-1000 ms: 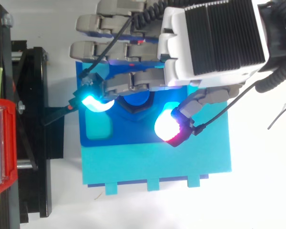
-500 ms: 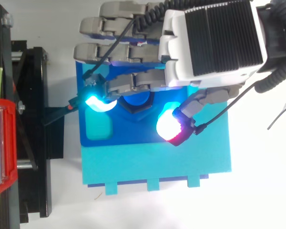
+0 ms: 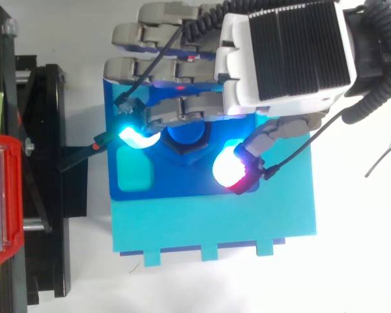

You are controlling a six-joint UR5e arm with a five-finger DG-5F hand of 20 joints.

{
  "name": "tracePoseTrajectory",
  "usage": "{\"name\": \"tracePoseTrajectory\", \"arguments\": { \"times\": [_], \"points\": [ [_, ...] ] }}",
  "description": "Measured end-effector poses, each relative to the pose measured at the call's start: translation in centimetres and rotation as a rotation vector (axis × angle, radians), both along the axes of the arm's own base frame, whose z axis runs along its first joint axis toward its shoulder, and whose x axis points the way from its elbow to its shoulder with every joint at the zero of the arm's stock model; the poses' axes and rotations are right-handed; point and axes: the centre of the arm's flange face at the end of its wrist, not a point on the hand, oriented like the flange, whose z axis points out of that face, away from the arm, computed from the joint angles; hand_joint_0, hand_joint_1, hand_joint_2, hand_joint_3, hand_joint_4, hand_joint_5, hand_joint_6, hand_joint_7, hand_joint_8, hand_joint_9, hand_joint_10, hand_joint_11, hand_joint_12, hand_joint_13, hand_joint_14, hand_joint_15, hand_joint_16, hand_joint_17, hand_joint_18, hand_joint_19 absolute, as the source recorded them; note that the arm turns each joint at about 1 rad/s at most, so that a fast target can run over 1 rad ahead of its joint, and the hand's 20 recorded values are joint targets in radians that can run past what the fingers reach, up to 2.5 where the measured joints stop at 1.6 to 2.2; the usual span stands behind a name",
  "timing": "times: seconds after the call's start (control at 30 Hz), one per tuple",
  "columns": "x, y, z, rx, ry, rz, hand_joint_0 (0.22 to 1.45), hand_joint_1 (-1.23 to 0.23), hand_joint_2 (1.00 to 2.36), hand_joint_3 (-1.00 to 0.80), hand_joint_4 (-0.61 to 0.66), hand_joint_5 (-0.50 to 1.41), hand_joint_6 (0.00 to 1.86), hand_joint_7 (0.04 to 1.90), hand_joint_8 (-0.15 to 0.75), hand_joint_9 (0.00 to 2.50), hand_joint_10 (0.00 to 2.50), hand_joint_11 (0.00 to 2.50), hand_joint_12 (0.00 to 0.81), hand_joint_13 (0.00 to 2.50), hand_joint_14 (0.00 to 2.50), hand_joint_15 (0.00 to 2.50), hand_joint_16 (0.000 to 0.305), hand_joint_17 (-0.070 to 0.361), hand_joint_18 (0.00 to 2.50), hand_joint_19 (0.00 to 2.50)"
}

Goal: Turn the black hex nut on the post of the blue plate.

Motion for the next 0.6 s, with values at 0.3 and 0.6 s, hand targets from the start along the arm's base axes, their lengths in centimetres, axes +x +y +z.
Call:
{"name": "tracePoseTrajectory", "arguments": {
  "times": [0.3, 0.6],
  "points": [
    [0.33, -0.08, -0.79, 0.003, -0.004, 0.002, 0.42, -0.75, 1.00, -0.50, 0.02, -0.30, 0.50, 0.65, 0.147, 0.00, 0.00, 0.00, 0.340, 0.00, 0.00, 0.00, 0.052, 0.117, 0.00, 0.04],
    [0.38, -0.08, -0.80, 0.003, -0.007, 0.003, 0.48, -0.72, 1.00, -0.50, 0.02, -0.30, 0.50, 0.65, 0.132, 0.00, 0.00, 0.00, 0.320, 0.00, 0.00, 0.00, 0.048, 0.108, 0.00, 0.05]
  ]
}}
